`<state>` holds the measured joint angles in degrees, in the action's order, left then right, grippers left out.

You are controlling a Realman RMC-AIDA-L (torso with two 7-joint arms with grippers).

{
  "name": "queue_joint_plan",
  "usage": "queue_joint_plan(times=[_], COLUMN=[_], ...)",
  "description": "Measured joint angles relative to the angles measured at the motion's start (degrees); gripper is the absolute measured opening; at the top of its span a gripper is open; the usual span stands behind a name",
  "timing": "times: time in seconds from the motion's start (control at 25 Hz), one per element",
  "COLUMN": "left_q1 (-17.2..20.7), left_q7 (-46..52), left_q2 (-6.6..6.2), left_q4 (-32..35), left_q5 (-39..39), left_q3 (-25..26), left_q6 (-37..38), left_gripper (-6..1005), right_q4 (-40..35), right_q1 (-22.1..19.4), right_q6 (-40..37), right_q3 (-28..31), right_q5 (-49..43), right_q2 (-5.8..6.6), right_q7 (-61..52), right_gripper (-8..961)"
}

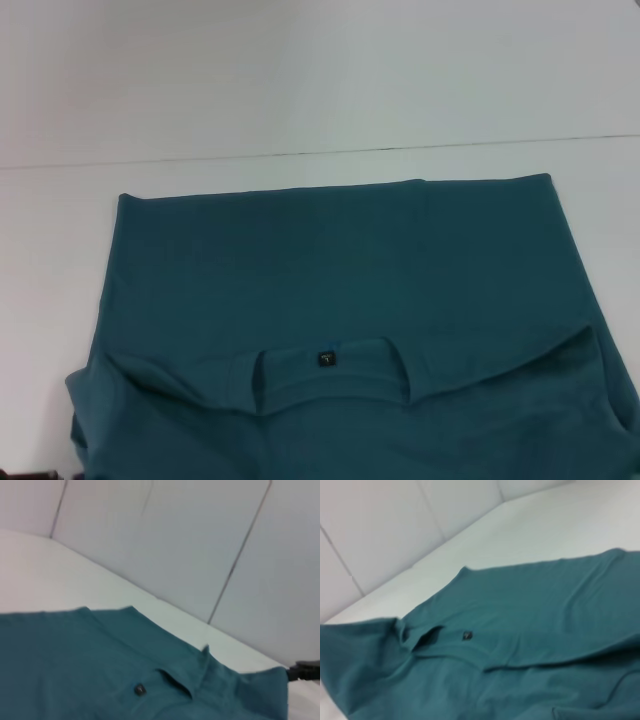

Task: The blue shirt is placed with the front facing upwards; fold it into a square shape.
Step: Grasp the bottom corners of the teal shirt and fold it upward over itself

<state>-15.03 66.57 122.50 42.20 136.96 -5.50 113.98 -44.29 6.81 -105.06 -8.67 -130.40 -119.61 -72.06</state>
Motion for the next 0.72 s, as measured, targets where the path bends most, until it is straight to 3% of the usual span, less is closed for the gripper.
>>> queue_joint_plan(times=[0.24,0.72], left_q1=[-0.3,-2.8], left_q7=[0.2,1.3], left_q2=[-0.35,-0.76], left_q4=[-1.3,-5.4], left_q5=[-3.0,-5.3], left_q3=[4.1,4.6], left_q6=[-0.9,-5.6], left_gripper=[36,35], right_q4=[1.3,4.1], right_q1=[2.4,6.3], right_q6=[2.2,8.1], right_q3=[2.4,3.7], right_q5=[0.0,0.2], right_q2=[-0.02,0.35], right_q7=[-0.5,-1.8], right_gripper=[33,32])
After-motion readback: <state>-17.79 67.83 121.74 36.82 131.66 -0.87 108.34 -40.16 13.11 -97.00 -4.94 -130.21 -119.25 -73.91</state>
